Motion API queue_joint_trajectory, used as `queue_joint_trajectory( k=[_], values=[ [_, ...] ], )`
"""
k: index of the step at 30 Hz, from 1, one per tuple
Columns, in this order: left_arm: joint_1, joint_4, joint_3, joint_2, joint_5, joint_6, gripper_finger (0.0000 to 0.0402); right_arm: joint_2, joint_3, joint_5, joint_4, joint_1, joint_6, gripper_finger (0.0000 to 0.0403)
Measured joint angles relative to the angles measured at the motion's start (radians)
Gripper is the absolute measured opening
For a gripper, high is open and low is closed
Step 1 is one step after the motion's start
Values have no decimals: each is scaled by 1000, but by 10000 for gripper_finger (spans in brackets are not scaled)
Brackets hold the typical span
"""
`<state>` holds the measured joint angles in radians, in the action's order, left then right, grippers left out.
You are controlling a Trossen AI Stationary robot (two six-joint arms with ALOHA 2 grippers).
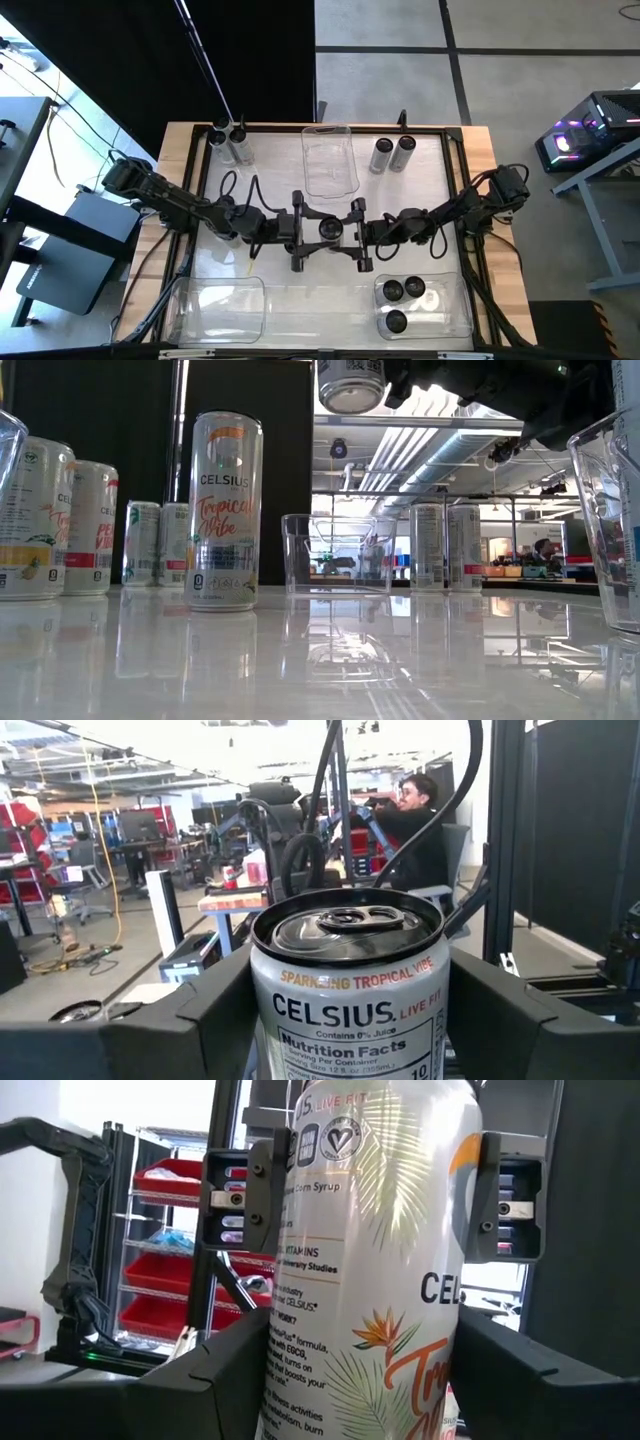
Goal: Sort soda cans
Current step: Remove white yellow soda can from the top middle transparent bin
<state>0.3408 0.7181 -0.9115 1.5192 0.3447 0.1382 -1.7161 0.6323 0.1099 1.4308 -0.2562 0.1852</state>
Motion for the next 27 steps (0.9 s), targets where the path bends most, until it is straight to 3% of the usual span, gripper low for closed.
queue_joint_trajectory(
  k=[13,21,27],
  values=[
    [1,-88,0,-1,24,-17,249,1,-1,21,-81,2,-19,244],
    [0,-120,0,1,38,15,249,1,-1,31,-133,24,-64,307],
    [0,-142,1,3,72,14,248,3,-1,71,-165,27,-62,316]
  ],
)
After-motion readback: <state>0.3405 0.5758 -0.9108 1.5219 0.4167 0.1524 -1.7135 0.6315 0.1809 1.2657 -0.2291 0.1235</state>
